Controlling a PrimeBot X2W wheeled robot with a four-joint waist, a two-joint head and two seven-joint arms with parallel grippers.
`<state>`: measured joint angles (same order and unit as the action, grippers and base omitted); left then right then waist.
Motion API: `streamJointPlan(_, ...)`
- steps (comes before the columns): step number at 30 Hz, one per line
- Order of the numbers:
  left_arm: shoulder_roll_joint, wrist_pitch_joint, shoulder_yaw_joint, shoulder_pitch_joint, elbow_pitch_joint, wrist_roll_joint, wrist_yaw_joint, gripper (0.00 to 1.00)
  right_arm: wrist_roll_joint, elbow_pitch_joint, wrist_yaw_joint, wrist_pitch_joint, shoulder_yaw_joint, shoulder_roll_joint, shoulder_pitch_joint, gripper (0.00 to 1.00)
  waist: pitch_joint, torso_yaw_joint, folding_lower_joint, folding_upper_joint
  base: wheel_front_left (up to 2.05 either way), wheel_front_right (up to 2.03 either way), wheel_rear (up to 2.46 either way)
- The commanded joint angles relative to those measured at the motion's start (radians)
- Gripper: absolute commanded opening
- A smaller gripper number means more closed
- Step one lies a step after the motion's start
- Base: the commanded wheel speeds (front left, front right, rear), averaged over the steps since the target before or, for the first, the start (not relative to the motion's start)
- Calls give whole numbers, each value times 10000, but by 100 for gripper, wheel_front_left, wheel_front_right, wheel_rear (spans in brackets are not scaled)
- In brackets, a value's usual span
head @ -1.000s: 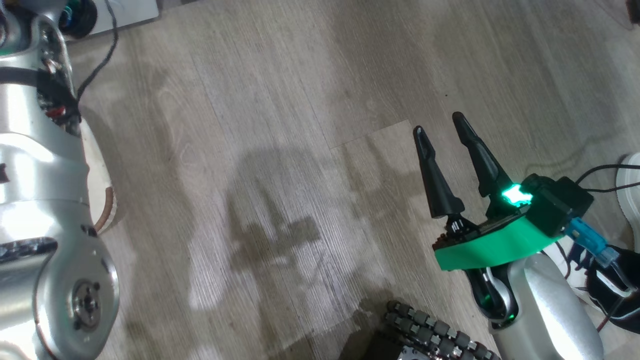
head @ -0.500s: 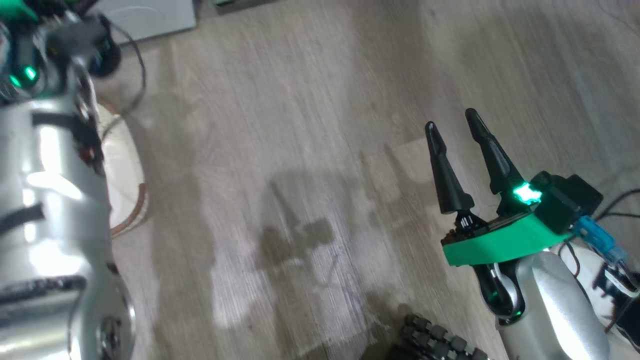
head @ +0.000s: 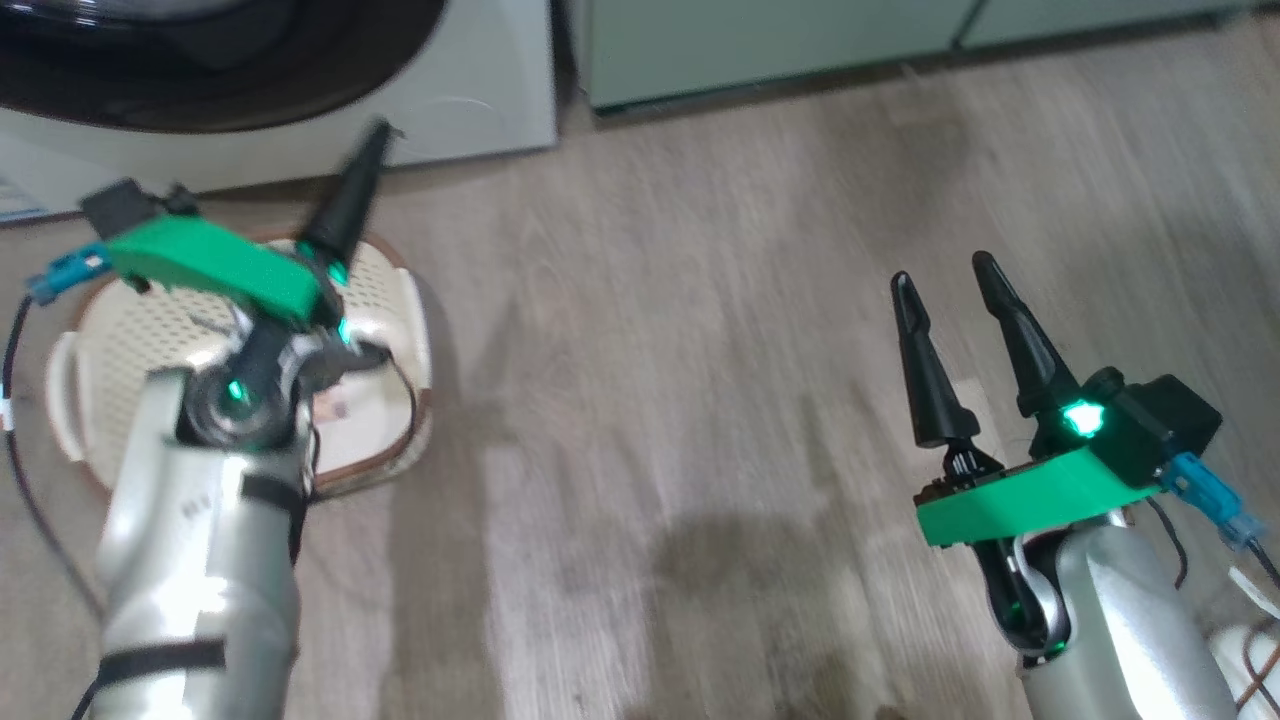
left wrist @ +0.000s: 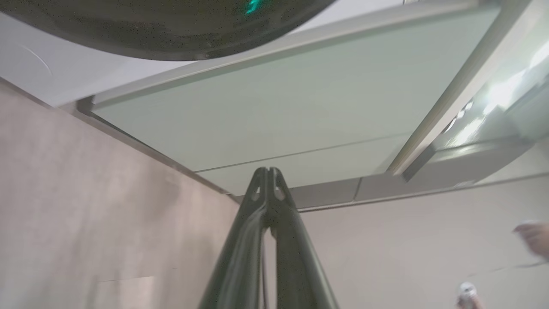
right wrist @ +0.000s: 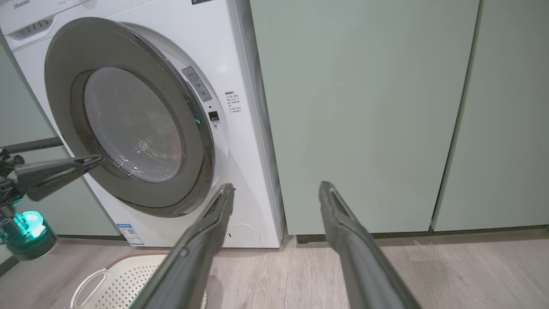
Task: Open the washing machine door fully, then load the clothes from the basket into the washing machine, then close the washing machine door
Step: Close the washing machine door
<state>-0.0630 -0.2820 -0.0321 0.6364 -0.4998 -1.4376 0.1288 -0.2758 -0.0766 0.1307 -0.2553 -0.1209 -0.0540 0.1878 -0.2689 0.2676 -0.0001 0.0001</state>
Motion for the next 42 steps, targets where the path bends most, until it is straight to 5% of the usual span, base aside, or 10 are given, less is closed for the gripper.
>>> streamJointPlan(1, -632, 32, -262, -106, 786, 694, 19, 0, 106, 276, 0, -65, -109, 37, -4, 100, 563, -593, 1, -1, 0, 0, 0)
streamJointPlan(5, -1971, 1645, -1960, -1002, 1860, 3347, 19, 0, 192, 247, 0, -65, 43, 37, -92, 100, 937, -1073, 1, -1, 0, 0, 0)
streamJointPlan(13, -2983, 5158, -2947, -1753, 1525, 5871, 15, 0, 443, 161, 0, -65, 274, 38, -393, 100, 1564, -1834, 1, -1, 0, 0, 0)
streamJointPlan(19, -2111, 5431, -671, -2852, 2690, 7722, -523, 0, 528, 187, 0, -65, 337, 38, -569, 100, 1924, -2212, 1, -1, 0, 0, 0)
streamJointPlan(25, -502, 5435, 917, -4543, 4276, 9770, -269, 0, 500, 191, 0, -65, 377, 38, -750, 100, 2194, -2383, 1, -1, 0, 0, 0)
streamJointPlan(34, 93, 5436, 795, -5512, 4665, 11368, -4, 0, 473, 125, 0, -65, 286, 38, -864, 100, 2369, -2522, 1, -1, 0, 0, 0)
streamJointPlan(42, 124, 5437, 393, -5676, 4673, 11590, 15, 0, 453, 135, 0, -65, 249, 38, -917, 100, 2420, -2577, 1, -1, 0, 0, 0)
